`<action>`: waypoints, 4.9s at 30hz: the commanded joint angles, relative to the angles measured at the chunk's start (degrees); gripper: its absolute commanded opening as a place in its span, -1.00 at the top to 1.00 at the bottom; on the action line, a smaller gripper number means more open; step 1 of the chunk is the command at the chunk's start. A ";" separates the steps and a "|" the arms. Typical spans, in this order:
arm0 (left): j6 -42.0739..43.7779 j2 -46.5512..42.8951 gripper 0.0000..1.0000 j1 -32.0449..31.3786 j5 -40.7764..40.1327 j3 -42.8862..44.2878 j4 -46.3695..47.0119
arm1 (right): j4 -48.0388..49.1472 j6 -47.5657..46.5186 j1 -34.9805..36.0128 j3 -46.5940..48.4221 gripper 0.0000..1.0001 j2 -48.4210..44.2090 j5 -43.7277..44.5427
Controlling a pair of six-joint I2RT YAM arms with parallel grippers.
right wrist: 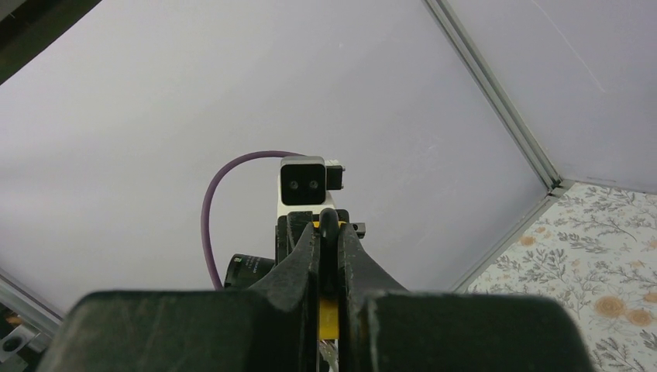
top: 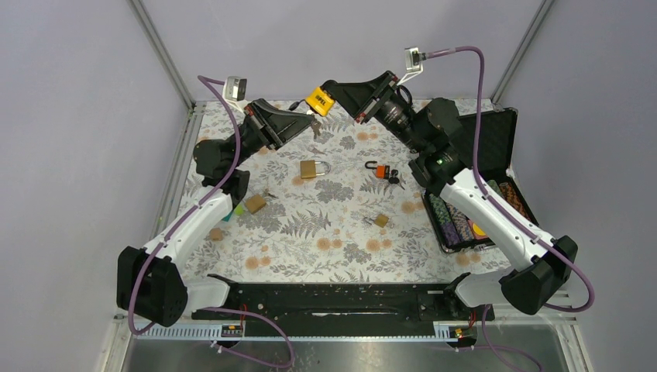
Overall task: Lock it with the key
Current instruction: Lock the lock, then place the key at the center of the board, then place the lock at the center of the board, then pick up the lock from the center of the board.
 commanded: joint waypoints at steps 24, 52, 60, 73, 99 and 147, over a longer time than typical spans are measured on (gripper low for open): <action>56.33 -9.63 1.00 0.00 -7.06 -8.89 -61.14 | -12.66 0.15 -11.74 -9.47 1.00 -0.40 -0.29; 38.36 -5.05 0.84 -8.22 -36.87 -29.66 -68.06 | -6.55 2.57 7.30 -5.90 1.00 45.04 -15.01; 36.84 -15.16 0.15 -8.23 -41.24 -31.74 -74.84 | -9.98 2.46 9.45 -10.20 0.52 42.81 -10.91; 40.81 -21.61 -0.76 -8.17 -50.35 -19.81 -81.21 | -43.60 -14.73 -1.45 -7.09 -0.54 23.51 8.94; 43.89 -13.40 -0.98 -3.55 -42.96 -14.82 -73.80 | -67.37 -30.86 -0.30 -11.07 -0.53 18.09 19.97; 45.97 -16.19 -0.98 1.18 -26.48 -17.68 -68.48 | -74.61 -37.54 8.96 4.57 1.00 25.09 27.93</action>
